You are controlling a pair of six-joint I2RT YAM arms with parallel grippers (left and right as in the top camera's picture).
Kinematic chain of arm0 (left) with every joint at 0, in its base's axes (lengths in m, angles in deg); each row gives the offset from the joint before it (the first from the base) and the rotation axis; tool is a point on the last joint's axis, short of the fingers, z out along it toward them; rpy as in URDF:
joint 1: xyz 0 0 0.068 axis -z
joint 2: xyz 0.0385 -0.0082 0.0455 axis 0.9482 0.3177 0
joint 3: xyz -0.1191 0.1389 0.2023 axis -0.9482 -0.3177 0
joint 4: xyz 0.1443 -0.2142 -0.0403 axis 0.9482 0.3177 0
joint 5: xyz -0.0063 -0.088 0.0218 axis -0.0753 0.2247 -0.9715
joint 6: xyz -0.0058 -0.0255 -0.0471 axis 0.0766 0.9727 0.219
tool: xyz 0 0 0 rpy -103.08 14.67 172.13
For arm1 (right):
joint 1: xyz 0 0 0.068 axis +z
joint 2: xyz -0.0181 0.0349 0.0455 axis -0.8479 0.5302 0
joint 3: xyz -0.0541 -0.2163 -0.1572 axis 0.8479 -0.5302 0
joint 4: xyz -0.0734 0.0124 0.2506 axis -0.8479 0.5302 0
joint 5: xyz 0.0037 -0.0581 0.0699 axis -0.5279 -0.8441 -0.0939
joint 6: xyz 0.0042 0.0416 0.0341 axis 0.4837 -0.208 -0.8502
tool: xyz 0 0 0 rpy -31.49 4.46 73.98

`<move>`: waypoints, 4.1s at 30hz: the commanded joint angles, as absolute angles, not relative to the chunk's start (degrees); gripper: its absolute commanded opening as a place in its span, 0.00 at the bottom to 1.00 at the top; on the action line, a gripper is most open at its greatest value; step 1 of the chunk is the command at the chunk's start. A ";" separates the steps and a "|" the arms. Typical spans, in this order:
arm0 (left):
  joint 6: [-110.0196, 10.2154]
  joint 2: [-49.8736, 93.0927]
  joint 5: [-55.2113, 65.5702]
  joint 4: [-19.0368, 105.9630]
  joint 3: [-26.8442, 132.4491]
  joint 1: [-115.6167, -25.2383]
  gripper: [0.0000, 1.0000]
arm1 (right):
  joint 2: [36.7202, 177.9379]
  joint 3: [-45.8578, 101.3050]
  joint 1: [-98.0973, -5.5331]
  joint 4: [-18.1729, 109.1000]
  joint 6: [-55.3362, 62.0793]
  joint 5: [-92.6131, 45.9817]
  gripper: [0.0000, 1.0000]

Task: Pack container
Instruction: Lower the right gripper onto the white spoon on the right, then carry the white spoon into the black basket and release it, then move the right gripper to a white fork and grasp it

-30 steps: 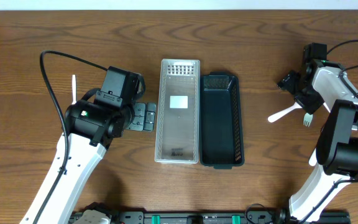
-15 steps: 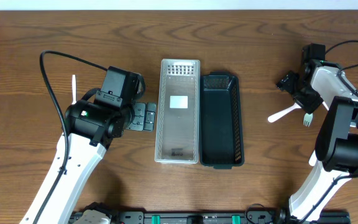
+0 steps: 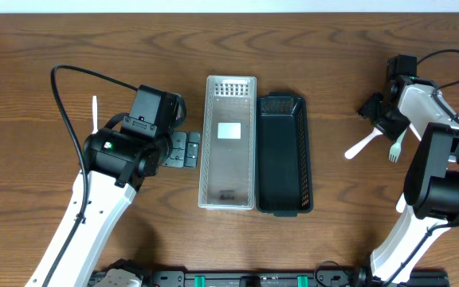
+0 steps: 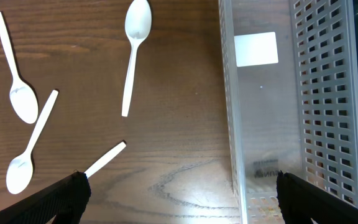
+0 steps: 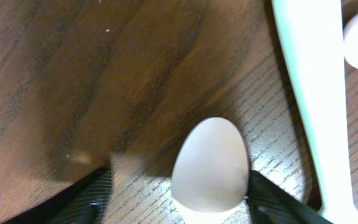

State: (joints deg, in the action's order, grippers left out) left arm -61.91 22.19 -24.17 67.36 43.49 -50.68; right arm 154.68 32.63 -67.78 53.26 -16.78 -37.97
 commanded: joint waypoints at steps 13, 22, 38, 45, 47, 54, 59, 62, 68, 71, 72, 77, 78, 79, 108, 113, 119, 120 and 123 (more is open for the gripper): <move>-61.19 22.30 -24.83 67.54 44.26 -50.55 0.98 | 157.59 31.84 -68.09 53.82 -16.28 -38.60 0.35; -61.19 22.30 -24.85 67.52 44.26 -50.55 0.98 | 157.59 31.84 -68.09 53.80 -16.28 -38.60 0.23; -61.23 22.30 -27.69 67.76 44.26 -50.57 0.98 | 148.61 33.66 -65.88 55.94 -10.16 -38.65 0.01; -61.19 22.30 -27.67 67.93 44.26 -52.41 0.98 | 134.77 35.91 -58.36 61.93 -5.76 -38.60 0.01; -61.19 22.30 -27.67 68.37 44.26 -53.24 0.98 | 130.77 36.19 -55.21 63.97 -5.76 -38.19 0.01; -61.21 22.30 -27.67 69.05 44.26 -53.89 0.98 | 124.30 36.24 -43.43 69.36 -5.90 -36.27 0.01; -61.21 22.30 -27.67 69.53 44.26 -53.89 0.98 | 127.14 34.31 -36.70 69.82 -6.03 -36.22 0.01; -61.21 22.30 -27.67 69.90 44.26 -53.89 0.98 | 130.90 34.18 -33.27 69.82 -6.05 -36.20 0.01; -61.21 22.30 -27.65 70.12 44.26 -53.89 0.98 | 138.60 34.18 -29.75 68.53 -6.88 -35.54 0.01; -61.21 22.30 -27.65 70.10 44.26 -53.89 0.98 | 142.62 34.18 -28.96 66.83 -6.88 -35.39 0.03; -61.21 22.30 -27.65 70.10 44.26 -53.89 0.98 | 143.95 34.18 -28.70 66.15 -6.90 -35.37 0.04; -61.21 22.30 -27.65 70.18 44.26 -53.89 0.98 | 147.43 34.18 -28.22 64.38 -6.88 -34.93 0.21; -61.21 22.30 -27.65 70.27 44.26 -53.89 0.98 | 147.47 34.18 -28.22 64.21 -6.90 -34.93 0.23; -61.21 22.30 -27.65 70.31 44.26 -53.89 0.98 | 147.45 34.20 -28.22 63.92 -6.90 -34.93 0.31; -61.21 22.30 -27.65 70.53 44.26 -53.89 0.98 | 133.79 42.38 -70.93 73.74 1.58 -36.88 0.87; -61.21 22.30 -27.65 70.75 44.23 -53.89 0.98 | 141.70 38.53 -75.28 71.79 3.63 -36.90 0.87; -61.19 22.30 -27.65 70.75 44.23 -53.89 0.98 | 149.96 38.40 -77.44 70.68 5.91 -36.18 0.87; -61.21 22.30 -27.65 70.75 44.23 -53.89 0.98 | 150.92 38.40 -77.53 70.17 6.67 -35.50 0.87; -61.19 22.30 -27.65 70.75 44.23 -53.89 0.98 | 153.06 38.40 -77.51 68.91 7.20 -34.80 0.86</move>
